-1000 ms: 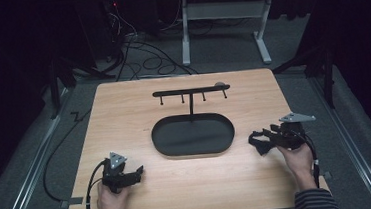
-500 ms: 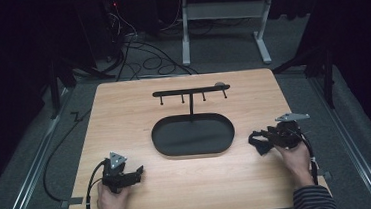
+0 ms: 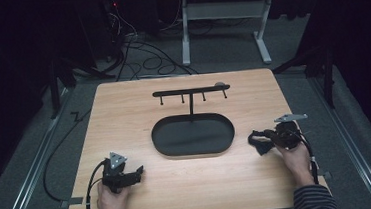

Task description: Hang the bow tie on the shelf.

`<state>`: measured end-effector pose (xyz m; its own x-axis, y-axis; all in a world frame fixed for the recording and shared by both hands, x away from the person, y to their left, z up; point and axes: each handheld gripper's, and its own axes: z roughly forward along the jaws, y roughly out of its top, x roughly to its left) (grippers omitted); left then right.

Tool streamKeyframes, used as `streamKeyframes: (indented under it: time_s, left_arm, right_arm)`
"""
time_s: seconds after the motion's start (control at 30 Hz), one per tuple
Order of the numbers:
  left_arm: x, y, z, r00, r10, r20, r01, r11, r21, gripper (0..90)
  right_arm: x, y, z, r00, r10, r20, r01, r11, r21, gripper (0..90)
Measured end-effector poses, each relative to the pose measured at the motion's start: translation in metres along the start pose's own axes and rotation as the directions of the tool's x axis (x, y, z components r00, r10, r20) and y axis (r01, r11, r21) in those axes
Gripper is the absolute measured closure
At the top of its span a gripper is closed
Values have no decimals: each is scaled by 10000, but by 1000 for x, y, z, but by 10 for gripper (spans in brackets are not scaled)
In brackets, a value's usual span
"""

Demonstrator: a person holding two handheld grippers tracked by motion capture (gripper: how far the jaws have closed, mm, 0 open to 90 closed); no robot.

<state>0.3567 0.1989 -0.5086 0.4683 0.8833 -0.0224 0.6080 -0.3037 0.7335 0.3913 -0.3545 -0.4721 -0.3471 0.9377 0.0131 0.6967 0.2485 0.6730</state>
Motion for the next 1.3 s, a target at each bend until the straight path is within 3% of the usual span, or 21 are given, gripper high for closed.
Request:
streamKeyframes:
  time_s: [0.2, 0.7, 1.07, 1.3]
  left_arm:
    - [0, 0, 0, 10000, 4, -5, -4, 10000, 1, 179]
    - [0, 0, 0, 10000, 9, -3, -9, 10000, 2, 179]
    - [0, 0, 0, 10000, 6, -4, -6, 10000, 1, 179]
    - [0, 0, 0, 10000, 4, -2, -4, 10000, 1, 179]
  right_arm:
    - [-1, -3, -3, 9999, -19, -143, 18, 10000, -77, 900]
    - [0, 0, -27, 9999, 13, -145, -29, 9941, -1081, 900]
    - [12, 14, -51, 9986, -523, -57, 501, 9778, -2035, 900]
    - [20, 22, -62, 9979, -608, -216, 538, 9693, -2399, 900]
